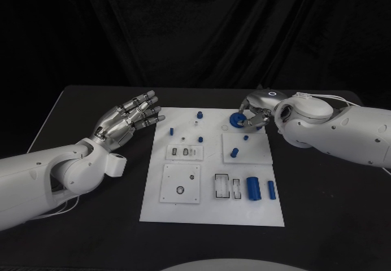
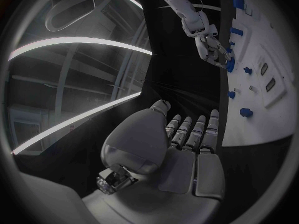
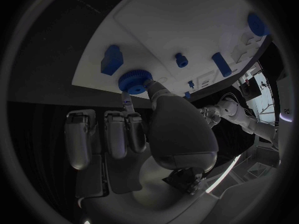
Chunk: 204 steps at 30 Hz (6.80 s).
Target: Assemble the parts on the task board
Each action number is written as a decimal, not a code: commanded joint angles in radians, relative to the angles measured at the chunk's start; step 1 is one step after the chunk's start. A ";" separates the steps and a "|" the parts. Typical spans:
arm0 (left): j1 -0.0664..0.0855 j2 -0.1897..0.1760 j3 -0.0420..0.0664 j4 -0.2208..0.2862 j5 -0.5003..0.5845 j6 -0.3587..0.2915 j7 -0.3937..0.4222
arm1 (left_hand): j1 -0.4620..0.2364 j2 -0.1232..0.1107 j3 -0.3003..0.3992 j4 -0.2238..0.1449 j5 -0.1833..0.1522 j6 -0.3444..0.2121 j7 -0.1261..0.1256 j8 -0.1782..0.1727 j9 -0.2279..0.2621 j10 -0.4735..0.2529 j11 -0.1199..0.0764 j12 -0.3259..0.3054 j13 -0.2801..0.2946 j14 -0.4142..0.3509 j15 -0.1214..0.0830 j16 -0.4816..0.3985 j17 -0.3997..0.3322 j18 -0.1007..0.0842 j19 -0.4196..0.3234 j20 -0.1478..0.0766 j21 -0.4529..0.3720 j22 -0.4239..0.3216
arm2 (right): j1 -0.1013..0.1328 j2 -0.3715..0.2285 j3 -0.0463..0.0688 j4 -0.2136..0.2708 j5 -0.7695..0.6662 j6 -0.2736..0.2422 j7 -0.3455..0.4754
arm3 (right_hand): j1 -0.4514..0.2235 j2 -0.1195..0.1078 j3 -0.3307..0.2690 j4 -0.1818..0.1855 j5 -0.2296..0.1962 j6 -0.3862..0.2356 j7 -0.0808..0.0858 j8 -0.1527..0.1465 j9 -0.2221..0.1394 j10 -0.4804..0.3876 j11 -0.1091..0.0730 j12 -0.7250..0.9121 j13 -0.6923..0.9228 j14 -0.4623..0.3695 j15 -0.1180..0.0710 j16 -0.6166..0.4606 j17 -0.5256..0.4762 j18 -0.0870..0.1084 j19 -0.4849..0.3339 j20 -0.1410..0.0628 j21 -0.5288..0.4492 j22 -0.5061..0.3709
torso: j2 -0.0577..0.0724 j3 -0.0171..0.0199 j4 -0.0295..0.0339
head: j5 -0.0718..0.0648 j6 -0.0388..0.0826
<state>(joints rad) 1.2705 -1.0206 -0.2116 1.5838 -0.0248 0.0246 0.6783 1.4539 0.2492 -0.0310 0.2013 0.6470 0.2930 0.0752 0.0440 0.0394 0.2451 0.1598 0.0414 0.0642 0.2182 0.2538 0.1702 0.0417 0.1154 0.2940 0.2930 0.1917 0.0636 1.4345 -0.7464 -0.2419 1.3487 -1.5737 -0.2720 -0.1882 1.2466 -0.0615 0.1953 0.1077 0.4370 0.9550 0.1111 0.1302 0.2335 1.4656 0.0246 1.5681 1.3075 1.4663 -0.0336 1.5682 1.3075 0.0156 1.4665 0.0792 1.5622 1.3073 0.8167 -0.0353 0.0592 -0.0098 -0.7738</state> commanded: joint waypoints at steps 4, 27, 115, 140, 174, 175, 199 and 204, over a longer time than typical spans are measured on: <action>-0.002 0.002 0.001 -0.001 -0.002 0.018 0.175 | -0.005 0.003 0.005 0.002 0.004 -0.002 0.006 -0.006 -0.002 0.000 0.005 -0.005 0.001 0.001 0.004 0.004 0.001 -0.010 0.009 -0.001 0.004 0.001 | -0.012 -0.001 -0.005 -0.001 -0.005 -0.007 0.012 | 0.023 0.000 0.034 -0.048 0.161 0.063 -0.032 0.086 0.095 0.105 -0.028 0.003 0.263 0.105 -0.028 0.003 0.263 -0.009 0.089 -0.028 -0.006 0.249 | 0.000 -0.0002 0.0001 | 0.002 -0.002; -0.003 -0.008 0.001 0.001 -0.002 0.014 0.167 | -0.006 0.002 0.010 0.000 0.004 -0.003 0.007 -0.006 -0.002 0.000 0.006 -0.005 0.001 0.001 0.005 0.005 0.001 -0.012 0.009 -0.001 0.004 0.001 | 0.066 0.009 -0.004 0.098 -0.005 -0.091 0.049 | 0.002 -0.002 0.076 -0.085 0.188 0.042 -0.032 0.164 0.228 0.105 -0.016 0.003 0.263 0.105 -0.019 0.003 0.263 -0.012 0.096 -0.021 0.000 0.255 | 0.000 -0.0015 -0.0003 | 0.022 0.011; -0.004 0.003 0.000 -0.001 -0.002 0.024 0.153 | -0.021 -0.009 0.038 -0.005 0.003 0.014 0.030 -0.002 0.001 0.005 -0.002 -0.004 0.003 0.001 0.009 0.011 0.001 -0.017 0.010 -0.001 0.005 0.001 | 0.012 0.254 -0.002 -0.068 -0.034 0.052 0.065 | -0.025 0.041 0.111 -0.066 -0.174 -0.204 -0.003 -0.063 0.014 0.105 -0.010 0.003 0.263 0.105 -0.013 0.003 0.263 0.001 0.068 -0.015 -0.036 0.232 | 0.000 -0.0009 0.0005 | 0.014 -0.001; -0.006 0.003 0.000 -0.008 -0.002 0.030 0.153 | -0.023 -0.009 0.043 -0.006 0.003 0.014 0.033 -0.002 0.001 0.005 -0.003 -0.004 0.003 0.000 0.009 0.011 0.001 -0.018 0.011 -0.001 0.005 0.001 | 0.007 0.215 -0.002 -0.056 -0.034 0.044 0.071 | -0.081 0.034 0.039 -0.021 -0.249 -0.069 0.014 -0.021 0.001 0.105 0.011 0.003 0.263 0.105 0.004 0.003 0.263 -0.001 0.072 0.000 -0.035 0.235 | -0.001 -0.0001 -0.0025 | 0.022 -0.006; -0.007 -0.021 0.000 0.009 -0.001 0.024 0.146 | -0.025 -0.009 0.049 -0.006 0.003 0.019 0.036 -0.001 0.002 0.007 -0.003 -0.003 0.004 0.000 0.009 0.013 0.001 -0.018 0.011 -0.001 0.005 0.001 | 0.046 -0.251 -0.006 0.255 -0.013 -0.161 0.042 | -0.027 0.022 0.029 -0.040 -0.208 -0.107 -0.001 -0.062 -0.025 0.105 -0.007 0.003 0.263 0.105 -0.010 0.003 0.263 -0.007 0.086 -0.010 -0.016 0.248 | -0.002 -0.0016 -0.0065 | 0.017 0.002; -0.007 -0.021 0.000 0.009 -0.001 0.024 0.145 | -0.025 -0.009 0.049 -0.006 0.003 0.019 0.036 -0.001 0.002 0.007 -0.003 -0.003 0.004 0.000 0.009 0.013 0.001 -0.018 0.011 -0.001 0.005 0.001 | 0.039 -0.262 -0.006 0.256 -0.013 -0.164 0.041 | -0.027 0.022 0.029 -0.040 -0.208 -0.107 -0.001 -0.062 -0.025 0.105 -0.007 0.003 0.263 0.105 -0.010 0.003 0.263 -0.007 0.086 -0.010 -0.016 0.248 | -0.002 -0.0013 -0.0057 | 0.015 0.002; -0.010 -0.021 0.000 0.004 -0.001 0.031 0.145 | -0.027 -0.010 0.053 -0.007 0.003 0.018 0.037 -0.001 0.002 0.007 -0.004 -0.003 0.004 0.002 0.010 0.015 0.002 -0.019 0.012 -0.002 0.006 0.001 | -0.033 -0.281 -0.008 0.194 -0.012 -0.197 0.017 | -0.001 0.005 0.019 -0.036 -0.216 -0.154 -0.009 -0.064 -0.048 0.105 -0.017 0.003 0.263 0.105 -0.019 0.003 0.263 -0.004 0.080 -0.020 -0.026 0.244 | -0.001 0.0014 -0.0054 | -0.013 -0.003; -0.010 -0.021 0.000 0.004 -0.001 0.033 0.145 | -0.027 -0.010 0.053 -0.007 0.003 0.018 0.037 -0.001 0.002 0.007 -0.004 -0.003 0.004 0.002 0.010 0.015 0.002 -0.019 0.012 -0.002 0.006 0.001 | -0.045 -0.270 -0.008 0.182 -0.012 -0.189 0.017 | 0.000 0.003 0.015 -0.031 -0.229 -0.147 -0.002 -0.060 -0.049 0.105 -0.012 0.003 0.263 0.105 -0.016 0.003 0.263 -0.004 0.080 -0.019 -0.026 0.244 | -0.001 0.0000 -0.0035 | -0.014 -0.004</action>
<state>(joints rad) 1.2622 -1.0415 -0.2117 1.5874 -0.0244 0.0402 0.6786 1.4351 0.2388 0.0159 0.1931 0.6469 0.3092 0.1054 0.0440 0.0402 0.2521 0.1593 0.0414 0.0676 0.2221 0.2575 0.1817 0.0425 0.1154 0.2974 0.2895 0.1916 0.0633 1.3920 -1.0168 -0.2502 1.5331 -1.5840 -0.4545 -0.1450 1.2360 -0.0565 0.2147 0.0750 0.2110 0.8059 0.1026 0.0686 0.1859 1.4666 0.0159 1.5681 1.3079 1.4658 -0.0474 1.5682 1.3074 0.0159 1.4688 0.0662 1.5414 1.3074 0.8161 -0.0337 0.0541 -0.0224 -0.7771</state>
